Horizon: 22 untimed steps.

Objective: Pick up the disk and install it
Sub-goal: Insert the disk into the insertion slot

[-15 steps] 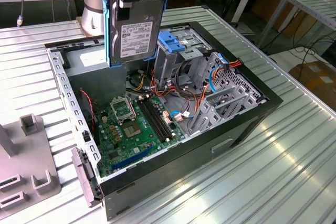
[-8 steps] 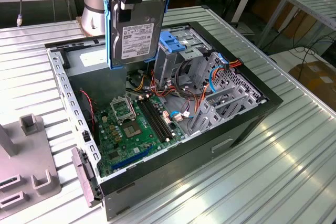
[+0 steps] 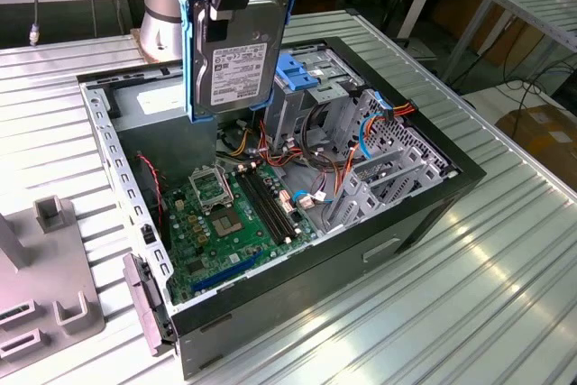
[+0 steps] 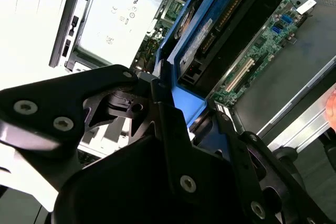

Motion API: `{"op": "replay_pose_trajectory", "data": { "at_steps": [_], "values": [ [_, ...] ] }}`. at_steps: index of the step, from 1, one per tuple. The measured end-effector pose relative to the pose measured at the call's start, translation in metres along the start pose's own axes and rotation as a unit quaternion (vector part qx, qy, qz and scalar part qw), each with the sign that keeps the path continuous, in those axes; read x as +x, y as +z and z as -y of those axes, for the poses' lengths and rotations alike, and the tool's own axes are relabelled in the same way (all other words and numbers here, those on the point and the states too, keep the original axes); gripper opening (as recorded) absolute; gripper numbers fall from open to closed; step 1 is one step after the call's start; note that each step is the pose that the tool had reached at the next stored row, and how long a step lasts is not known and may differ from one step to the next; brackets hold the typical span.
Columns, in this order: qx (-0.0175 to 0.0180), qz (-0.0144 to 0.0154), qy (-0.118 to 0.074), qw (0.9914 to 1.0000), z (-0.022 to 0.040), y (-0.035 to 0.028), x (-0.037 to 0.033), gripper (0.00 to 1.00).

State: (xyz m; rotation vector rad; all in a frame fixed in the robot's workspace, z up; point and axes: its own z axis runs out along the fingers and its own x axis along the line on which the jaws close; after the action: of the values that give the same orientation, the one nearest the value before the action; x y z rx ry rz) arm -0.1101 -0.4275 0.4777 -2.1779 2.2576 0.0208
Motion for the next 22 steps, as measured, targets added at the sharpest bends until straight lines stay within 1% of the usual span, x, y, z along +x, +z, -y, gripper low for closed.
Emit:
{"op": "replay_pose_trajectory", "data": {
  "at_steps": [10, 20, 22],
  "values": [
    [0.0, 0.0, 0.0, 1.0, 0.0003, -0.0001, 0.0068, 0.37],
    [0.0, 0.0, 0.0, 1.0, 0.0008, -0.0002, 0.017, 0.37],
    [0.0, 0.0, 0.0, 1.0, 0.0012, -0.0002, 0.0199, 0.37]
  ]
}}
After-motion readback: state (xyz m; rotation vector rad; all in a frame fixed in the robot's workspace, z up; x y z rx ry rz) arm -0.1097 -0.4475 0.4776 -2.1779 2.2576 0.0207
